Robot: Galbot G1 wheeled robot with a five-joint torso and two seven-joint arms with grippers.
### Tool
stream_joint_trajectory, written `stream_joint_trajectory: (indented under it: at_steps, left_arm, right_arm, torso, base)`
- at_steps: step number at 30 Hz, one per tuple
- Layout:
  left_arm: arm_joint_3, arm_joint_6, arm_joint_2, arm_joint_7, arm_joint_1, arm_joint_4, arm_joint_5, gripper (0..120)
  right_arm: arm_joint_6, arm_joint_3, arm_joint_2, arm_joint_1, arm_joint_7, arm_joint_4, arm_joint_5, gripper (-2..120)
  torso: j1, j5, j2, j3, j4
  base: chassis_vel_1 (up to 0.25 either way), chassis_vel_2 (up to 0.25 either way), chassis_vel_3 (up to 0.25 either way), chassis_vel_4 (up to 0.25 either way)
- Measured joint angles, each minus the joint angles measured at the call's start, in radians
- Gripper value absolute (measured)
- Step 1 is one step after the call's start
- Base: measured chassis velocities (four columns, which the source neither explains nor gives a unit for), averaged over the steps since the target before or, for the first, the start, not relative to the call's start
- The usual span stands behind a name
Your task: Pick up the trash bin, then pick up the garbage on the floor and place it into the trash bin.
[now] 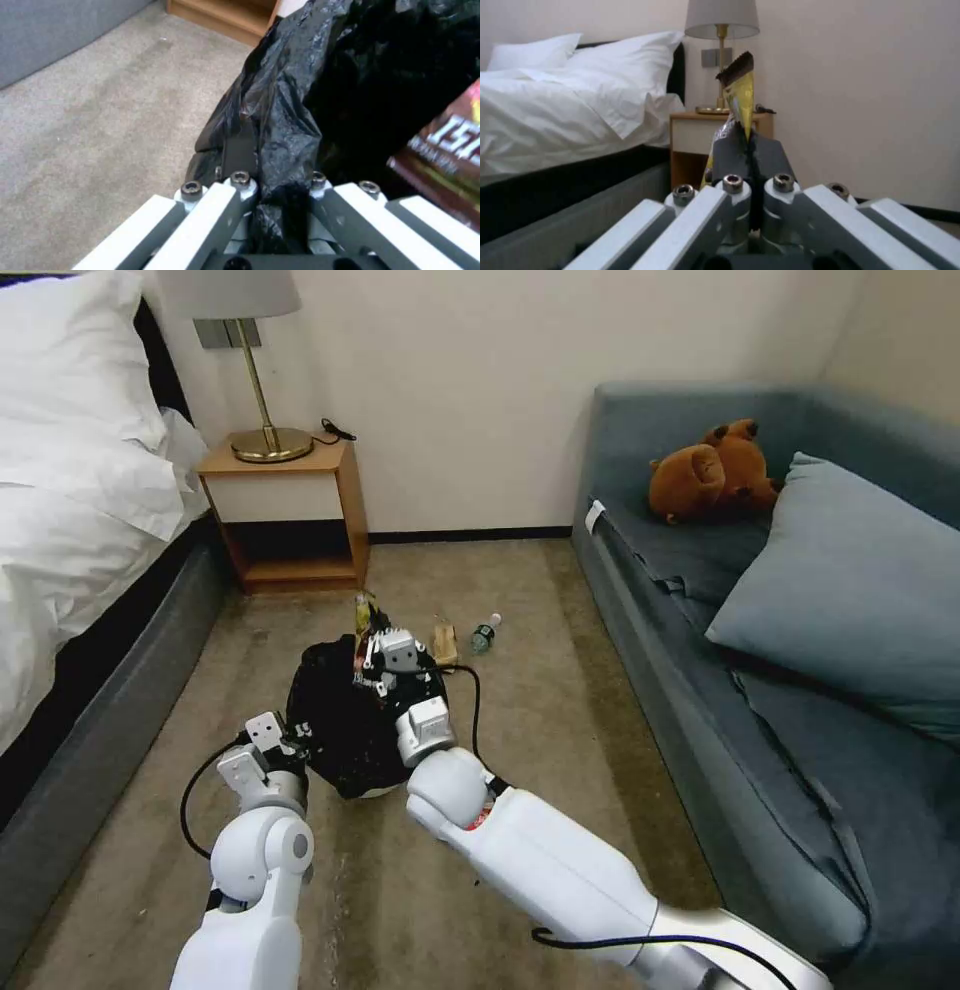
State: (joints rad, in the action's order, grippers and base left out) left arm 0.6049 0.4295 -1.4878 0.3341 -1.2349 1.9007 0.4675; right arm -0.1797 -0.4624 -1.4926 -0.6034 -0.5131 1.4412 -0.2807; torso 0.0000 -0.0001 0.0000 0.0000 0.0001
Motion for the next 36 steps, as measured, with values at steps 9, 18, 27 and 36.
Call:
stream_joint_trajectory:
  at_steps: [9, 18, 27, 36]
  left_arm:
    - [-0.001, 0.000, -0.002, 0.005, 0.015, 0.001, 0.008, 4]
    - [0.001, -0.003, -0.006, 0.007, 0.024, -0.015, 0.005, 4]
    - [0.011, -0.003, -0.001, 0.007, 0.026, -0.019, 0.007, 4]
    - [0.046, -0.002, 0.013, 0.014, 0.039, -0.017, 0.041, 4]
  right_arm:
    - [0.034, 0.029, 0.010, -0.061, 0.014, -0.019, 0.023, 17]
    - [0.062, 0.034, 0.008, -0.068, 0.004, 0.004, 0.011, 52]
    - [0.118, 0.073, 0.038, -0.032, -0.019, 0.077, -0.029, 79]
    - [0.281, 0.254, 0.171, -0.057, 0.041, 0.147, -0.078, 100]
  torso:
    - [0.000, 0.0001, 0.000, 0.000, -0.0002]
    - [0.000, 0.0001, 0.000, 0.000, -0.0001]
    - [0.000, 0.0002, 0.000, 0.000, 0.0000]
    - [0.000, 0.0003, 0.000, 0.000, -0.0002]
  base:
    - [0.000, 0.000, 0.000, 0.000]
    - [0.000, 0.000, 0.000, 0.000]
    - [0.000, 0.000, 0.000, 0.000]
    - [0.000, 0.000, 0.000, 0.000]
